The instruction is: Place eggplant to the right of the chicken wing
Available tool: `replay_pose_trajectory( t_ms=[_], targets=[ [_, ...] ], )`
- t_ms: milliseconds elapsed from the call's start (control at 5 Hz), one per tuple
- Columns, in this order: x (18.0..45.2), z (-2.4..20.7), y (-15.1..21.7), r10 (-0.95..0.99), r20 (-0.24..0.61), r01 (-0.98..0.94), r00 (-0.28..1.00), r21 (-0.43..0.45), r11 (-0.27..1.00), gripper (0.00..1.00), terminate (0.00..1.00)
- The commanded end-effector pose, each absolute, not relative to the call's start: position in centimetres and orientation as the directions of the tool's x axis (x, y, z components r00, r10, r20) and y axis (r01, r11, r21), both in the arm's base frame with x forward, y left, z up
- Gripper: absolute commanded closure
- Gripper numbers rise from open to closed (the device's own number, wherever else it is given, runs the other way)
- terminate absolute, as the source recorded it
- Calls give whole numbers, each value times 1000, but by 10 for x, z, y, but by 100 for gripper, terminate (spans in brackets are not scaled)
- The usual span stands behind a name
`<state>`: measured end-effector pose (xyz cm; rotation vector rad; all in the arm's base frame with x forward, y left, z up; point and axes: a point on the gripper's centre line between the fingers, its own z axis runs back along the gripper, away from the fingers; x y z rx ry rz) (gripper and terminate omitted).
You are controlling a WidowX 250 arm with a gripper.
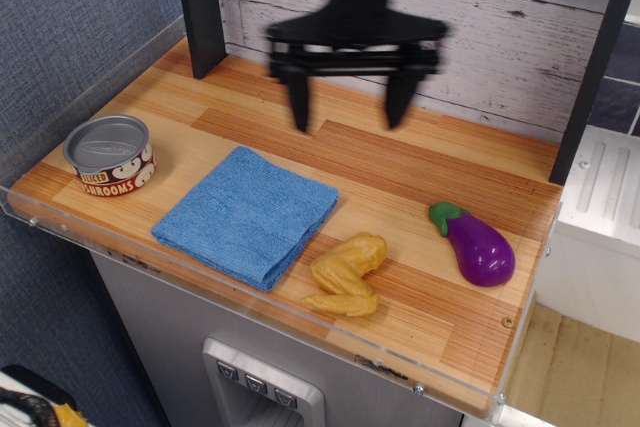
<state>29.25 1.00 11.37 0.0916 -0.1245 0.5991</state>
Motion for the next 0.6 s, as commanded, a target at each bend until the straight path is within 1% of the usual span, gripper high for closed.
replay_pose_trajectory(
  t_ms=[0, 200, 400],
  targets=[
    [301, 131, 83, 532, 202, -550, 822, 43, 834, 0, 0],
    [299, 129, 121, 598, 200, -618, 776, 50, 785, 0, 0],
    [300, 126, 154, 636, 190, -656, 748, 58, 753, 0, 100]
  ],
)
